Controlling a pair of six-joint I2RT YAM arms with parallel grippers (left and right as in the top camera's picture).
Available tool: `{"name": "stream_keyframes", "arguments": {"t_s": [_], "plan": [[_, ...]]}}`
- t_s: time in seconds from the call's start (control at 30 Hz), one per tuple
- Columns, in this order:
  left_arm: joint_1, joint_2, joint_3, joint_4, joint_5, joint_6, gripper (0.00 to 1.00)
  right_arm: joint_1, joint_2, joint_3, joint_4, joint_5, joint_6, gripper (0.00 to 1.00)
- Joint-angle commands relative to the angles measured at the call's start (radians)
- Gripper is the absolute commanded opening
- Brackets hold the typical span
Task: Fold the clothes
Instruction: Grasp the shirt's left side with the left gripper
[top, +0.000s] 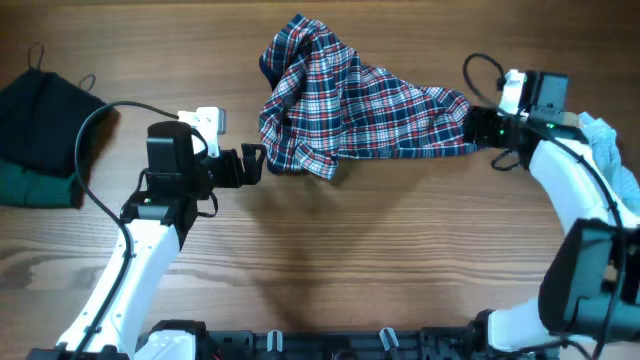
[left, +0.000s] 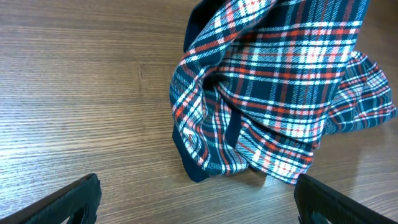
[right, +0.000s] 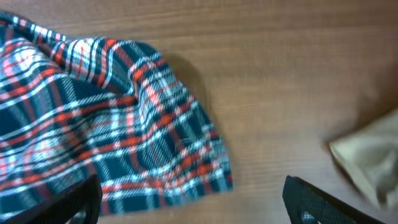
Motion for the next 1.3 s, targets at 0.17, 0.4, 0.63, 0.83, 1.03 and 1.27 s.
{"name": "stream_keyframes", "arguments": {"t_s": [0.17,0.4,0.63,0.83,1.03,1.27], "plan": [[-0.005,-0.005,0.021,-0.001,0.011,-0.009,1.00,-0.001,0.206,-0.044,0.137,-0.026,-0.101,0.89],[-0.006,0.126,0.016,0.007,-0.026,-0.141,1.00,0.000,0.219,-0.044,0.150,-0.027,-0.098,0.49],[-0.006,0.254,0.017,0.050,0.148,-0.275,0.58,0.000,0.219,-0.044,0.150,-0.035,-0.090,0.48],[-0.033,0.259,0.017,0.064,0.146,-0.332,0.62,0.000,0.219,-0.044,0.150,-0.035,-0.090,0.47],[-0.131,0.259,0.017,0.079,0.003,-0.479,0.73,0.000,0.219,-0.044,0.150,-0.035,-0.090,0.47],[-0.137,0.328,0.017,0.118,-0.042,-0.565,0.74,0.000,0.219,-0.044,0.150,-0.035,-0.090,0.43]]}}
